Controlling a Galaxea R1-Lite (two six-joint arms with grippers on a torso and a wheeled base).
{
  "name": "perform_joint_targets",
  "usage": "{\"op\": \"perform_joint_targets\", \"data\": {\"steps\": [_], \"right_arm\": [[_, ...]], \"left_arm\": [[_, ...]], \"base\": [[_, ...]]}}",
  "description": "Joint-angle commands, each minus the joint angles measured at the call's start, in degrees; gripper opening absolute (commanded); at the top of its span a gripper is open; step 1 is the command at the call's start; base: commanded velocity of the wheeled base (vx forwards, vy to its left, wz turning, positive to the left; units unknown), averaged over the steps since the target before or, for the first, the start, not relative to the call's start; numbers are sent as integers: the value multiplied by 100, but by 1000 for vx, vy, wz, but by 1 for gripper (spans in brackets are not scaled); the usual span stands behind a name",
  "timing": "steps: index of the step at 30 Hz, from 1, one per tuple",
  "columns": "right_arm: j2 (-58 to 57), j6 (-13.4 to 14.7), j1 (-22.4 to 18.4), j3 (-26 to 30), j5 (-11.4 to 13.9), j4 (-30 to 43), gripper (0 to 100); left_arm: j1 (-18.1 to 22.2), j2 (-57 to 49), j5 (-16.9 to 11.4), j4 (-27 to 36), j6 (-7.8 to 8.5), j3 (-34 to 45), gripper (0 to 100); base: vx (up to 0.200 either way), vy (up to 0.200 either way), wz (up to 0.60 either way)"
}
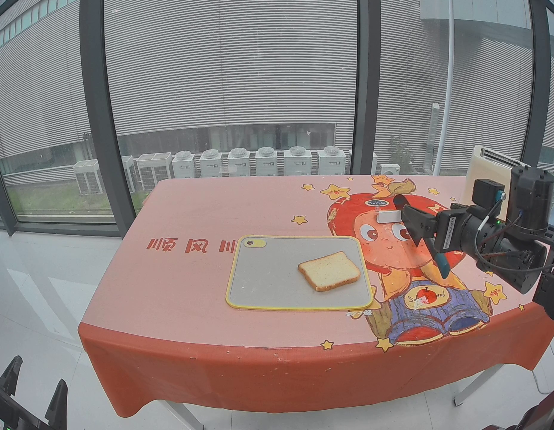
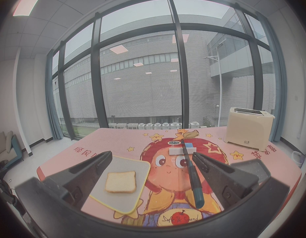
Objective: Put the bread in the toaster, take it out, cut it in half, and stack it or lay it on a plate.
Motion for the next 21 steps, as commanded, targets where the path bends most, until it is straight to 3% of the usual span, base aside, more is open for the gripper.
{"op": "perform_joint_targets", "data": {"steps": [1, 10, 21], "right_arm": [[35, -152, -109, -260, 41, 100, 100], [62, -275, -557, -928, 182, 1243, 100], [202, -486, -1084, -638, 199, 1331, 100]], "left_arm": [[2, 8, 1, -1, -3, 101, 100], [2, 8, 1, -1, 6, 101, 100], [2, 8, 1, -1, -3, 101, 100]], "base": [[0, 0, 0], [0, 0, 0], [0, 0, 0]]}}
